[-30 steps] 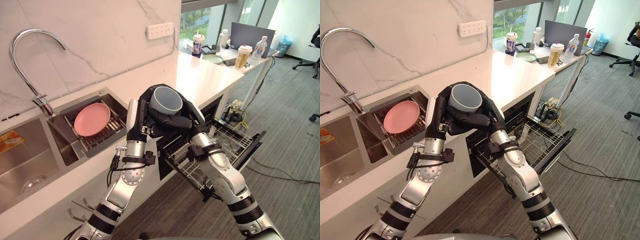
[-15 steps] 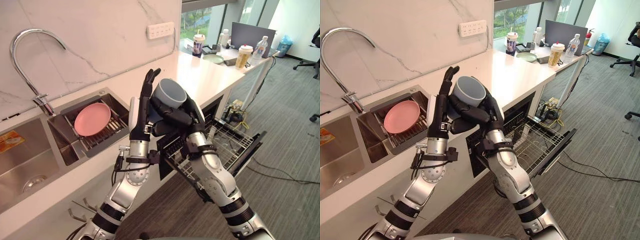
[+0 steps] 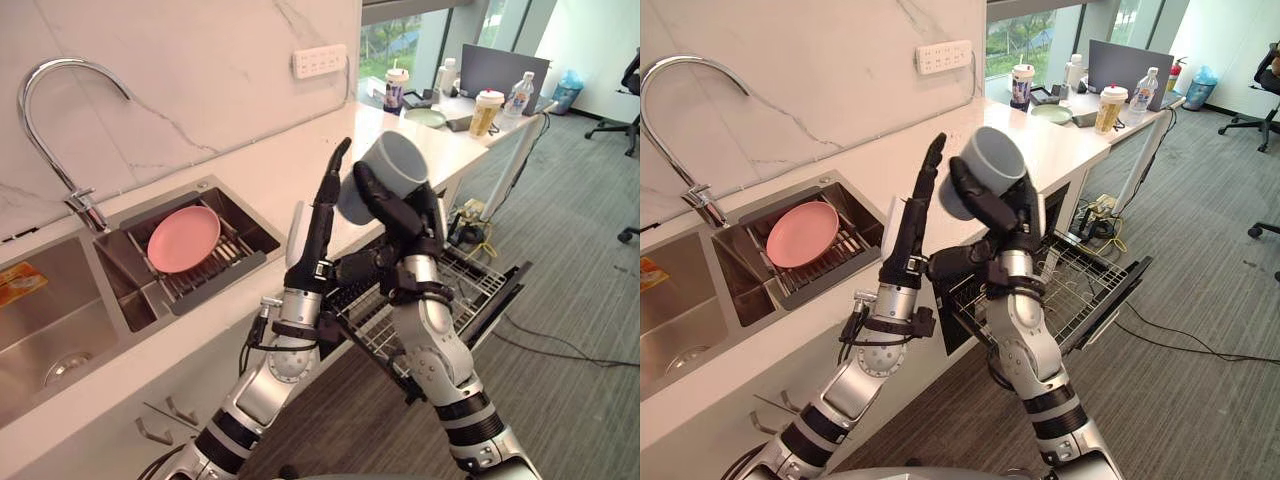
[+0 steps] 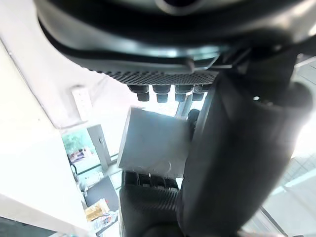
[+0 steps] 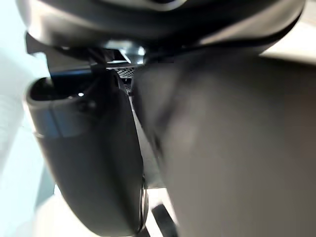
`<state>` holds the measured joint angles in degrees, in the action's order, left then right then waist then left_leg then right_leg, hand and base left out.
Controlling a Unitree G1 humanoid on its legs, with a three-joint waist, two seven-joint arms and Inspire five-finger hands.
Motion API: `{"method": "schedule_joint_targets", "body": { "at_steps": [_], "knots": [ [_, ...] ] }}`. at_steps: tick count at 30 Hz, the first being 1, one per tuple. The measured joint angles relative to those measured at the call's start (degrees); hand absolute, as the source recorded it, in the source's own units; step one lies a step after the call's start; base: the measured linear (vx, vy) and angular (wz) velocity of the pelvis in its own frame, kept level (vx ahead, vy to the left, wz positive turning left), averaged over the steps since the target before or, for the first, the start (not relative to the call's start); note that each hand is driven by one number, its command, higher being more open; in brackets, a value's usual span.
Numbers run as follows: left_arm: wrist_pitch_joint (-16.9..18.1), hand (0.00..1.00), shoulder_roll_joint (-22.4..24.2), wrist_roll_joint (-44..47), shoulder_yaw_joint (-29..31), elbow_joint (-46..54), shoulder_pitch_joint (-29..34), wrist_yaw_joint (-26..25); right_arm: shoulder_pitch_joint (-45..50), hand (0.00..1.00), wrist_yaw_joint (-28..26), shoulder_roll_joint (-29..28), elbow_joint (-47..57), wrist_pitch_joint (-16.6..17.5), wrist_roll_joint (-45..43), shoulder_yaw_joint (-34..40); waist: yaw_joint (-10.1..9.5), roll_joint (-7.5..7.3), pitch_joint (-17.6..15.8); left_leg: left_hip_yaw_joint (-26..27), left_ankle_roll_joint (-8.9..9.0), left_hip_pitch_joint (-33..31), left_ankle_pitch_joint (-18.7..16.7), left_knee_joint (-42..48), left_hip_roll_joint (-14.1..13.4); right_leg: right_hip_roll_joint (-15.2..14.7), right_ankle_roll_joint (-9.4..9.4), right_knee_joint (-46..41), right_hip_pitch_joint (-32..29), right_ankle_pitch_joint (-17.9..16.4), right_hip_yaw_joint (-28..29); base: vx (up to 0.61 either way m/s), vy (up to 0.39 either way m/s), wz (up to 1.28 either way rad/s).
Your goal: Walk over to the sink, pick up the cup, carry it to the dishwasher, place the cup inside the dishwasher, then close the dishwasher door
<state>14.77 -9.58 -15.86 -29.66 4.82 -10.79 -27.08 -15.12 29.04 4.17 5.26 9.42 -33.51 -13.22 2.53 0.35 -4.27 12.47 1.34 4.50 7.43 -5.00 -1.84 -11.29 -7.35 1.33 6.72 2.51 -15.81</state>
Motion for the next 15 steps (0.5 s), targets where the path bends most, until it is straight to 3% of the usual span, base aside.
{"method": "schedule_joint_targets", "body": {
  "at_steps": [7, 11, 15],
  "knots": [
    [1.1, 1.0, 0.0, 0.1, 0.0, 0.1, 1.7, 2.0, 0.0, 0.0, 6.5, 0.0, -0.1, 2.1, 2.3, 8.4, 0.06, 0.0, 0.0, 0.5, 0.02, 0.0, 0.0, 0.0, -0.1, 0.1, 0.13, 0.3, -0.2, 0.1, 0.5, 0.0, 0.0, -0.03],
    [1.0, 1.0, 0.0, 0.2, 0.1, 1.8, 4.2, 3.3, 0.8, 0.0, 7.2, 0.5, -0.1, 2.1, 4.5, 11.9, 0.21, 0.0, 0.0, 0.9, 0.06, 0.0, 0.0, 0.0, -0.1, 0.2, 0.25, 0.8, -0.2, 0.4, 0.8, 0.0, 0.0, -0.05],
    [0.9, 1.0, 0.4, 4.8, 0.8, 3.4, 8.1, 8.7, 4.8, 0.0, 6.1, 2.0, -0.1, 2.1, 7.0, 17.0, 0.15, -0.02, 0.0, 0.9, 0.08, 0.0, -0.1, -0.3, -0.1, 0.1, 0.26, 0.8, -0.2, 0.4, 0.8, 0.0, 0.0, 0.0]
  ]
}}
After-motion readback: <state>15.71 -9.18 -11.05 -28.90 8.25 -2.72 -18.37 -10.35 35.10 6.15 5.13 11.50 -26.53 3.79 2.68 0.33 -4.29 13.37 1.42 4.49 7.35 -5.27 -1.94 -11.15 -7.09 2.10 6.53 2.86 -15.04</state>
